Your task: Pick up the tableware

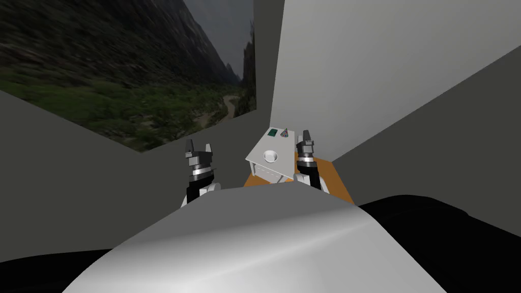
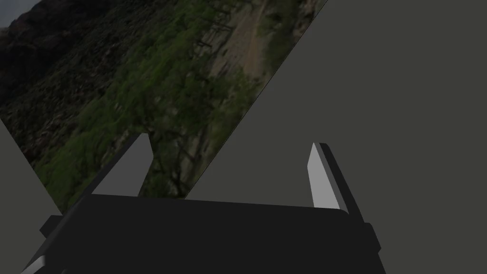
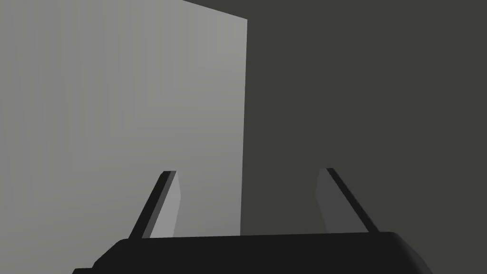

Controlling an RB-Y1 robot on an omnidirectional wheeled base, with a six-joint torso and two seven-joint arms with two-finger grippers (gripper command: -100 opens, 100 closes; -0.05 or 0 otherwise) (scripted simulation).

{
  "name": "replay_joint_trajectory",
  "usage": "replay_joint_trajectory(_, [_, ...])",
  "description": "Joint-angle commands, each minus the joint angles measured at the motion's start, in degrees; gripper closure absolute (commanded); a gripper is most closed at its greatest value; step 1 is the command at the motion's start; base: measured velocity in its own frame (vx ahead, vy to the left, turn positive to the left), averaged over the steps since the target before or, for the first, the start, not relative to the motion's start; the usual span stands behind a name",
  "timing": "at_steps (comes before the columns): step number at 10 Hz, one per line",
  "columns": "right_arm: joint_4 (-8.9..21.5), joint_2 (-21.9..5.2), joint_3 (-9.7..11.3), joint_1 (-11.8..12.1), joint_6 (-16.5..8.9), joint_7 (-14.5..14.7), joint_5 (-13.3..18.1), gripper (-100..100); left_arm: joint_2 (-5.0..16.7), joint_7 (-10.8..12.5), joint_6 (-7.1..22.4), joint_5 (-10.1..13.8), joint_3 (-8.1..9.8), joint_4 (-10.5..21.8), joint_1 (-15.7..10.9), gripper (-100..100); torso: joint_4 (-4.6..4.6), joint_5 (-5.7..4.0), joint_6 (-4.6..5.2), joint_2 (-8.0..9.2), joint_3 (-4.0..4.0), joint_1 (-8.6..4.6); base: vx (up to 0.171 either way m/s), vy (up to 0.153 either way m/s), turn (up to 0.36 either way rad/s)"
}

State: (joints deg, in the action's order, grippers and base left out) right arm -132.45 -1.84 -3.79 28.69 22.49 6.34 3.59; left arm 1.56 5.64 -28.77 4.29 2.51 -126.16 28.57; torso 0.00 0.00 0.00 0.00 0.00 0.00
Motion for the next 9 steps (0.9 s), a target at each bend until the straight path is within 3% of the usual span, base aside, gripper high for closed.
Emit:
replay_joint_trajectory(1, [0.3,-1.6,0.3,0.0,-0.5,-0.3,0.5,-100,0.0,0.0,0.0,0.0,0.0,0.0,0.0,0,0.0,0.0,0.0,0.0,0.0,0.0,-0.032,0.021,0.116])
replay_joint_trajectory(5, [2.0,-6.4,1.5,0.3,-2.2,-1.1,2.2,-100,0.0,0.0,0.0,0.0,-0.01,0.0,0.0,0,0.1,0.05,-0.02,0.45,0.26,0.24,-0.108,0.063,0.163])
replay_joint_trajectory(9, [5.9,-13.3,3.7,0.9,-5.2,-2.1,5.0,-100,0.0,0.0,0.0,0.0,-0.01,0.0,0.0,0,0.12,0.07,-0.02,0.56,0.32,0.33,-0.14,0.098,0.271])
